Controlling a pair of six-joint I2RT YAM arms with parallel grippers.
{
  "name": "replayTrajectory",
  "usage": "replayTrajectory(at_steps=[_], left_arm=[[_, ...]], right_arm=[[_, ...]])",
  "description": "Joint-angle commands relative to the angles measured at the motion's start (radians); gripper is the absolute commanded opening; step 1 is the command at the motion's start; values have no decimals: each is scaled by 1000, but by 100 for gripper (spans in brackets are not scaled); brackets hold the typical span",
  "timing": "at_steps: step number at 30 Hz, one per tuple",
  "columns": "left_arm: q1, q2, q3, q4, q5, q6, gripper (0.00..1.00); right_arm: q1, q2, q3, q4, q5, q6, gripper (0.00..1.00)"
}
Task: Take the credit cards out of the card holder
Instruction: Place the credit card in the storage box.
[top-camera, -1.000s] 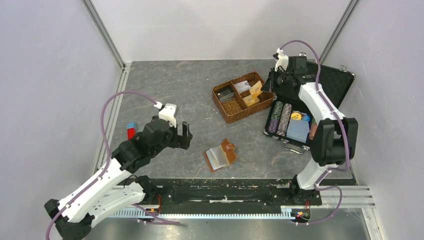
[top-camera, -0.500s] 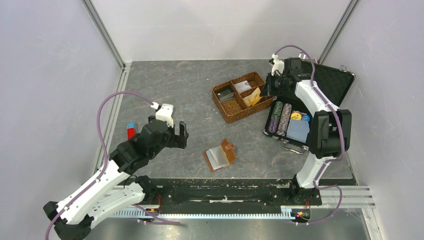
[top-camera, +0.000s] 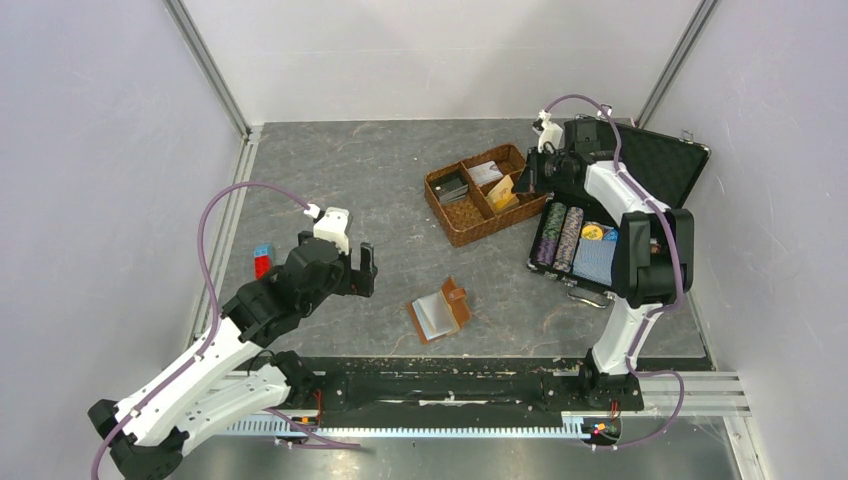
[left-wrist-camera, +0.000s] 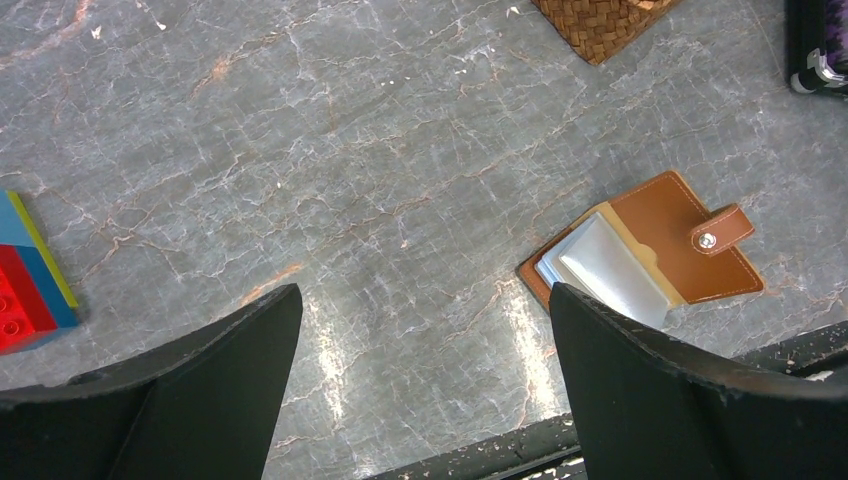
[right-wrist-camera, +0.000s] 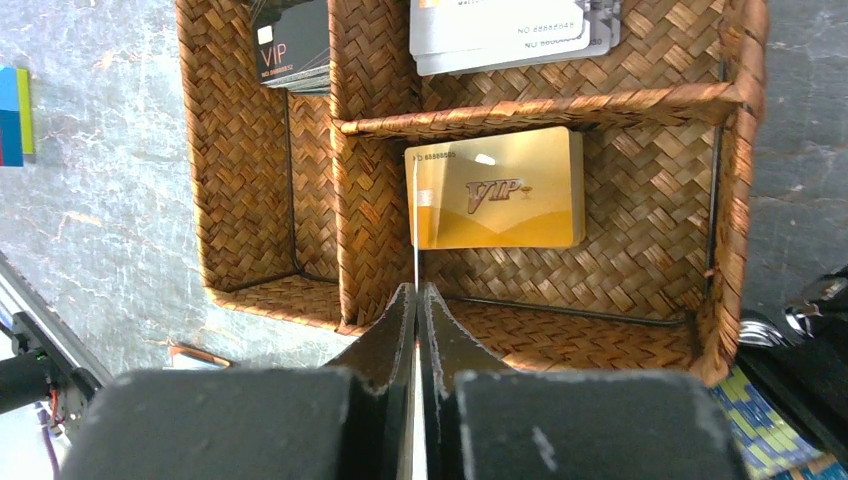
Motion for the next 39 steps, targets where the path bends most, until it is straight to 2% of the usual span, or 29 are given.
replayTrajectory(at_steps=[1, 15, 22, 39], left_arm=[[2, 6, 18, 14, -28, 61, 100], [2, 1, 14, 14, -35, 61, 100], [2, 8, 15, 14, -28, 61, 100], [2, 14, 14, 14, -24, 64, 100]], right_arm=[[-1, 23, -17, 78, -66, 23, 0], [-1, 70, -39, 120, -60, 43, 5], [-1, 91, -35, 126, -35, 47, 16], [-1, 100, 18, 126, 82, 84, 27]])
